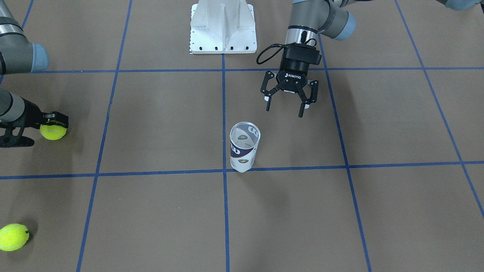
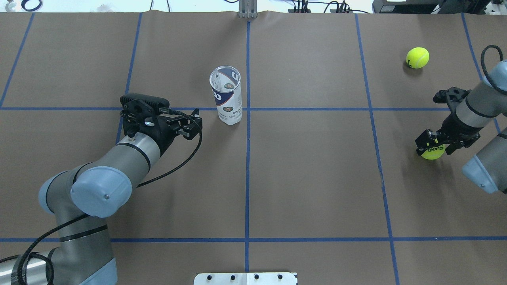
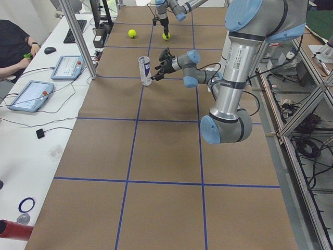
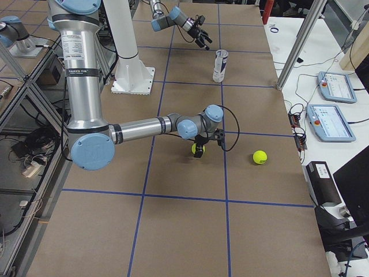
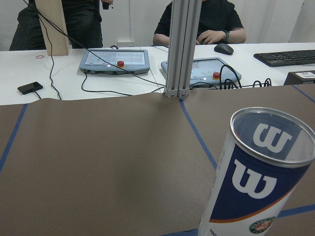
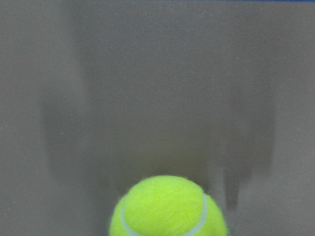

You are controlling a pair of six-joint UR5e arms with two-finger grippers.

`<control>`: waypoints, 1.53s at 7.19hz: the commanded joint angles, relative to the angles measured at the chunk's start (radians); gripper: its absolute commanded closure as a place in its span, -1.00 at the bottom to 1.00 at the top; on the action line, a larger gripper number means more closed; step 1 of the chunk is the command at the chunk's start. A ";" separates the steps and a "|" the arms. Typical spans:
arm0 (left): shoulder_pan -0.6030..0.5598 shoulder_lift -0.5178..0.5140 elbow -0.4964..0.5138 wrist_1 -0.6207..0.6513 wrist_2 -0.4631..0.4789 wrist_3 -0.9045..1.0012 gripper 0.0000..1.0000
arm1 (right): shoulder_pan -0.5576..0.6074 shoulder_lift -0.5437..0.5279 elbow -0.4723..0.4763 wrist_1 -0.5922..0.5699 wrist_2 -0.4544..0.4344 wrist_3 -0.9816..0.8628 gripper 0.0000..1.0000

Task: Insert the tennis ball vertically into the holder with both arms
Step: 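Reach the right gripper down to the nearer tennis ball and grasp it, then lift the ball with the right gripper and carry it toward the can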

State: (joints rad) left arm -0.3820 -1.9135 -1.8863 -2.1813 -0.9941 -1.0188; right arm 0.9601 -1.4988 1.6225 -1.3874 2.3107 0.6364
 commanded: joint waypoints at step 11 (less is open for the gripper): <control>0.124 -0.162 0.339 -0.211 0.149 0.000 -0.96 | 0.131 0.328 0.158 -0.203 0.105 0.121 1.00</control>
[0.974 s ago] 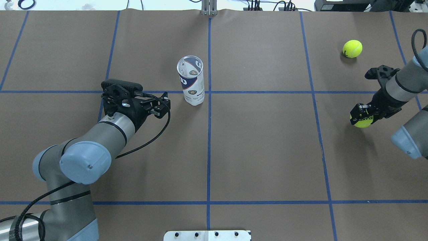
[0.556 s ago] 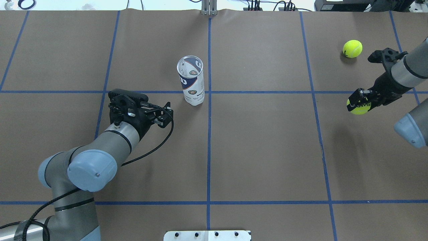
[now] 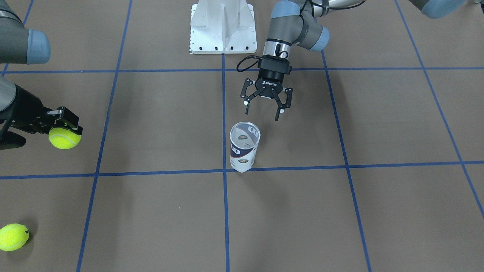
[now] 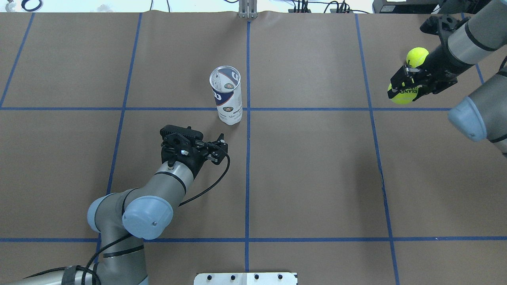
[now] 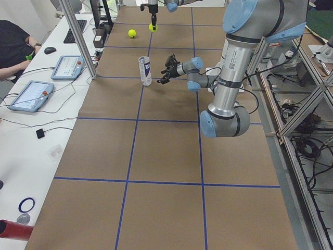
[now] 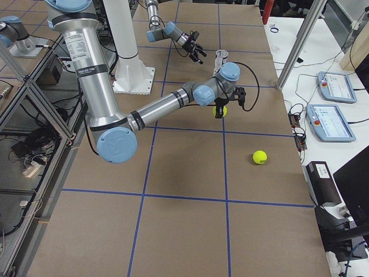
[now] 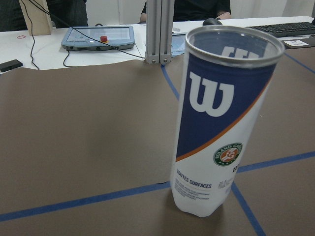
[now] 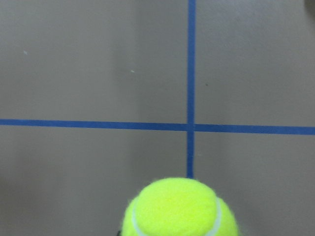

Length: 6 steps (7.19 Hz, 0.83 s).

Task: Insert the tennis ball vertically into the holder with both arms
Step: 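Lift the ball with the right gripper and carry it toward the can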

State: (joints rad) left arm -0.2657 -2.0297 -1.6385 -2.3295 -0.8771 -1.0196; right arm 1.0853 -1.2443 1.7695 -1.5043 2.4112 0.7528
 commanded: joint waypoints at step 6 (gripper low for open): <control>-0.062 -0.167 0.201 -0.067 0.032 0.090 -0.96 | -0.015 0.238 -0.021 -0.126 0.002 0.131 1.00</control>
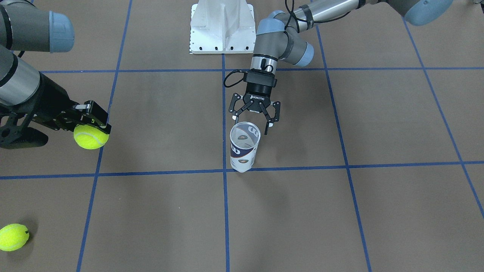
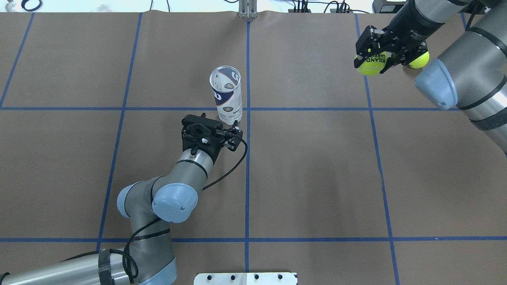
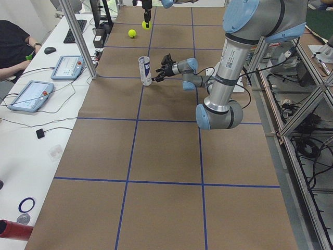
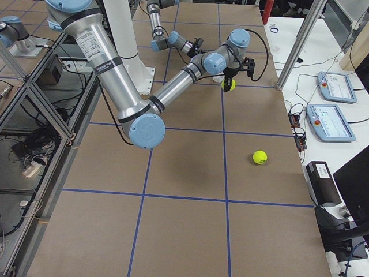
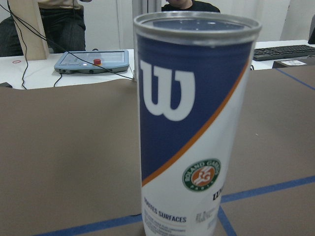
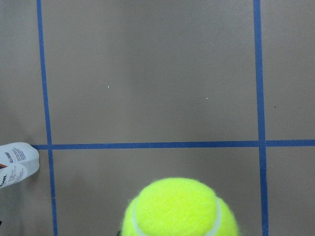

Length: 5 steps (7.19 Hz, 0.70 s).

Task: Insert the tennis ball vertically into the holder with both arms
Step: 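Lift the ball with the right gripper and carry it toward the can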

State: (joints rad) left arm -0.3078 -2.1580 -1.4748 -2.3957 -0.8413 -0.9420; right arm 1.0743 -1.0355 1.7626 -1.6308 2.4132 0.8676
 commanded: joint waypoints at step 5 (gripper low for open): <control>-0.070 -0.095 0.121 -0.016 -0.036 0.069 -0.96 | -0.037 0.075 -0.032 0.006 -0.008 0.053 1.00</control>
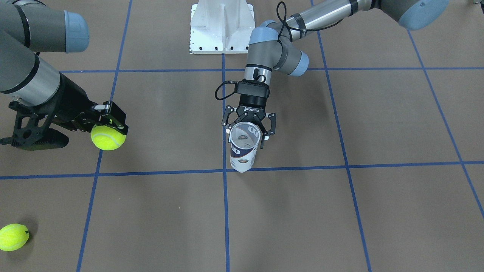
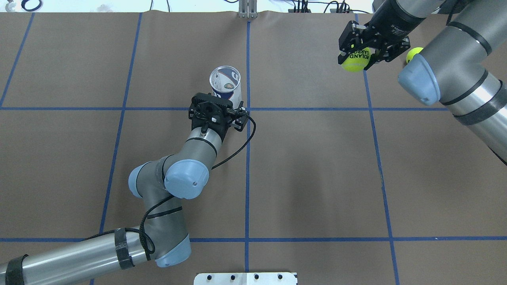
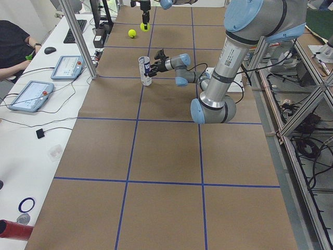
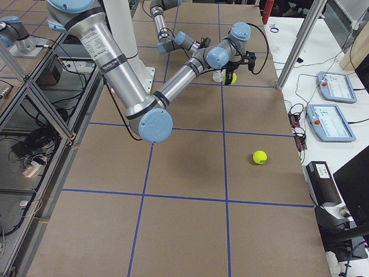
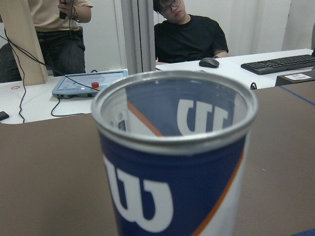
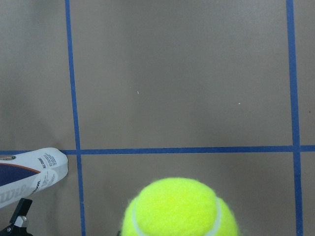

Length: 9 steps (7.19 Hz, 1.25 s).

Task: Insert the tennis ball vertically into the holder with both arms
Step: 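Lift the ball with the right gripper and carry it toward the can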

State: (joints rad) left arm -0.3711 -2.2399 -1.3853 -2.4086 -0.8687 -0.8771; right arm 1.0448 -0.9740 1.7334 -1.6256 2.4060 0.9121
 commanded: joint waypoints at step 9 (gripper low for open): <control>-0.006 -0.052 0.106 -0.034 -0.056 0.004 -0.36 | -0.066 0.246 -0.147 0.001 -0.030 0.161 1.00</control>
State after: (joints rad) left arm -0.3763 -2.2913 -1.2777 -2.4422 -0.8955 -0.8735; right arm 0.9986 -0.7853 1.6292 -1.6251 2.3944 1.0433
